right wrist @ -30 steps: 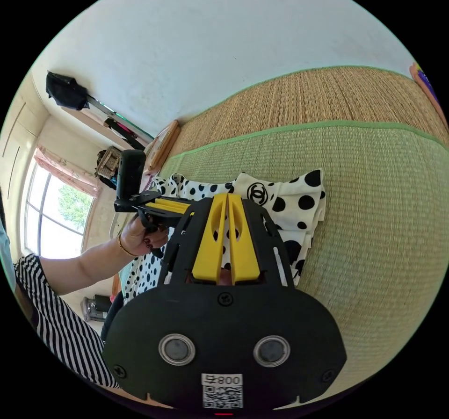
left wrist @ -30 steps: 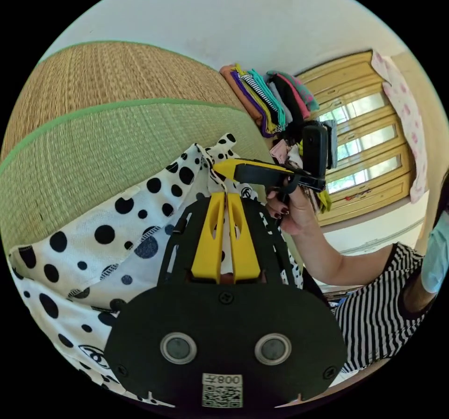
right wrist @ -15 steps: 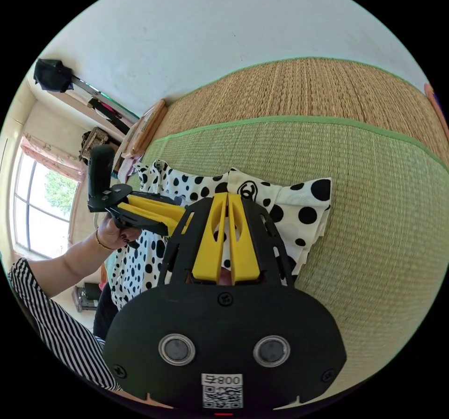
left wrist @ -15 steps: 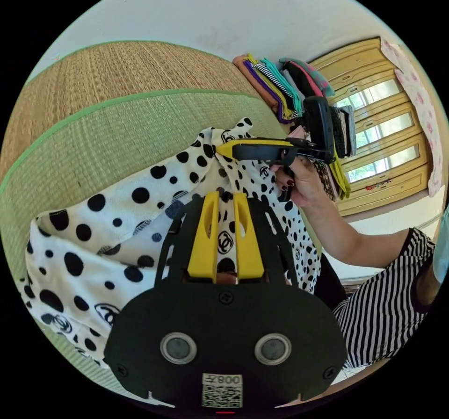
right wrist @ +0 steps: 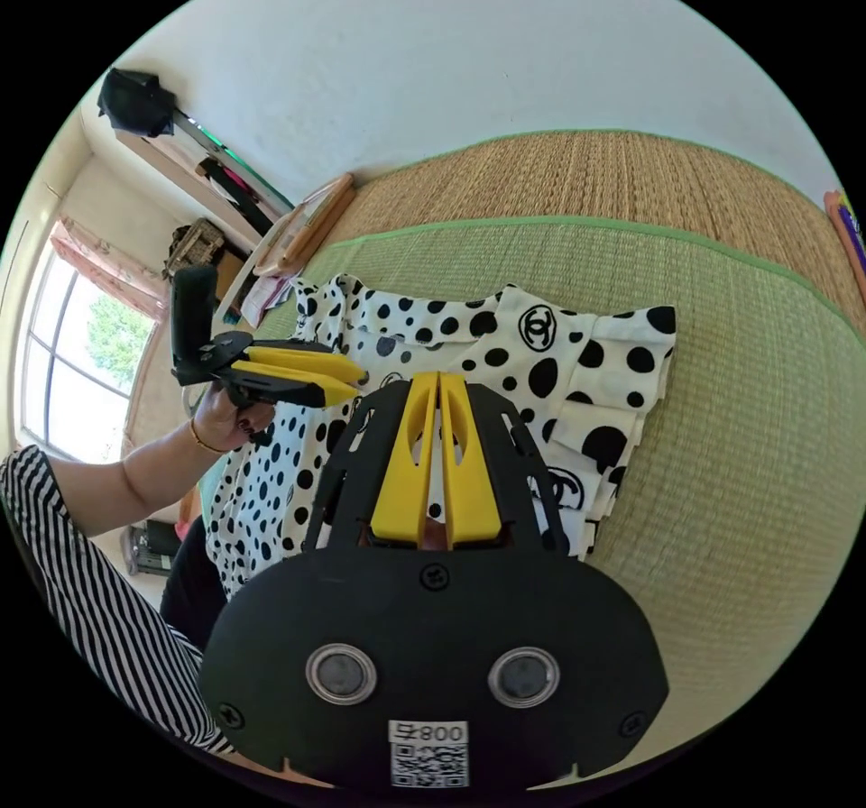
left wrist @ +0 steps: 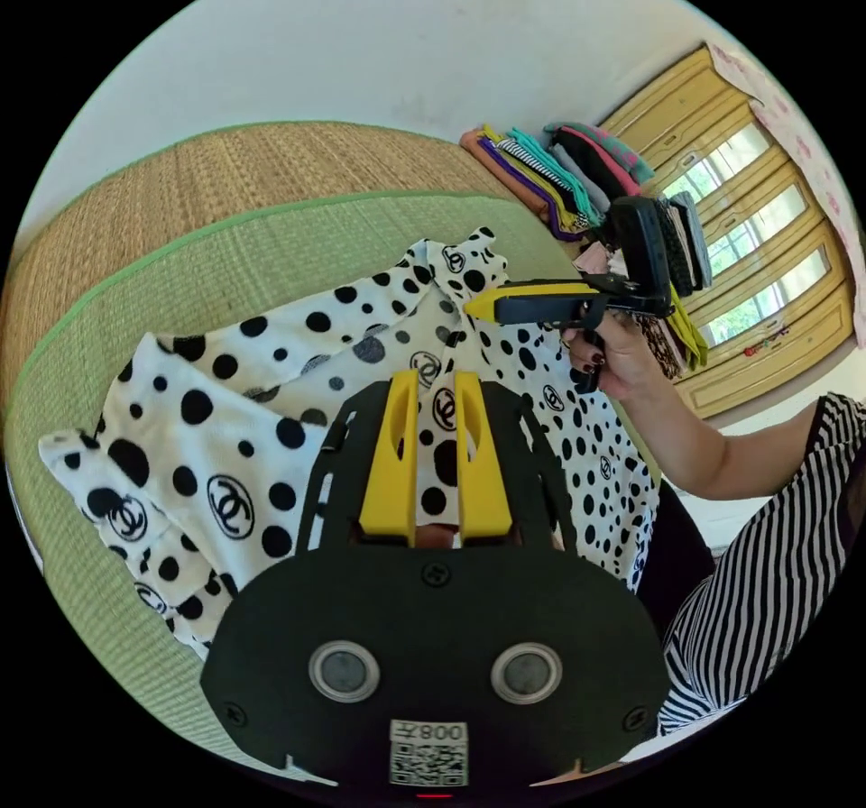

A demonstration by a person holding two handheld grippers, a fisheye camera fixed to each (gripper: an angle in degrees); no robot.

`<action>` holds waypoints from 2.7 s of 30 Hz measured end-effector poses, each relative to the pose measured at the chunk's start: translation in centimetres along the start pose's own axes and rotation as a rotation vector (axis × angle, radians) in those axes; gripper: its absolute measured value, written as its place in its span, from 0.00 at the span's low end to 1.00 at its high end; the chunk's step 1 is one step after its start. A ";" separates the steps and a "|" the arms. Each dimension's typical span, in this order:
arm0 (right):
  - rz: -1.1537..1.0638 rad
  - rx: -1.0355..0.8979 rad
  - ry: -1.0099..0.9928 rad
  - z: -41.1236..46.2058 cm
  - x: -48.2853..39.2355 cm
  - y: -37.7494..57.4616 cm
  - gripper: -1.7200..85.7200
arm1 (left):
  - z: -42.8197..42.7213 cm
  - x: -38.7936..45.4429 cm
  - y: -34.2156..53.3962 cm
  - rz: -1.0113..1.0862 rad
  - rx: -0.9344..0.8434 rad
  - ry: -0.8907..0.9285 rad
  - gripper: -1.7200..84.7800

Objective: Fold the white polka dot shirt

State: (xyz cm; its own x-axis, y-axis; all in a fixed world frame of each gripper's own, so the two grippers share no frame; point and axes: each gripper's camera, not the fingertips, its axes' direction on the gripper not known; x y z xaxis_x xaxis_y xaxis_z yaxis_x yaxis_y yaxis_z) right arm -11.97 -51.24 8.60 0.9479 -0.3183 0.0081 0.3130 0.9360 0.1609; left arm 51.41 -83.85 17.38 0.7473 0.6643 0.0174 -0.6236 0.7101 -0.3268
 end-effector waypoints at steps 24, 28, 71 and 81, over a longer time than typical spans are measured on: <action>0.040 -0.012 0.015 0.2 1.6 2.5 0.02 | 6.2 -8.5 6.8 -0.211 -0.041 0.323 0.05; -0.016 0.060 0.024 -2.0 -0.5 4.0 0.02 | 4.6 -7.3 9.7 -0.176 0.061 0.324 0.04; 0.144 -0.083 0.239 -8.0 3.3 17.2 0.02 | 2.5 -3.6 45.1 -0.497 0.099 -0.325 0.02; 0.181 -0.010 0.224 -12.9 1.7 22.2 0.02 | 1.2 -1.7 53.1 -0.597 0.180 -0.264 0.02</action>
State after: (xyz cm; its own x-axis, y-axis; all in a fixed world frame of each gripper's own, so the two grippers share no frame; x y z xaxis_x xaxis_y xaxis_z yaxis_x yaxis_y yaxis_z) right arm -2.62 -29.03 -0.57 0.9775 -0.1062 -0.1824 0.1372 0.9765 0.1665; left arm 16.80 -46.97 1.08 0.9088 0.1644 0.3835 -0.1666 0.9856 -0.0276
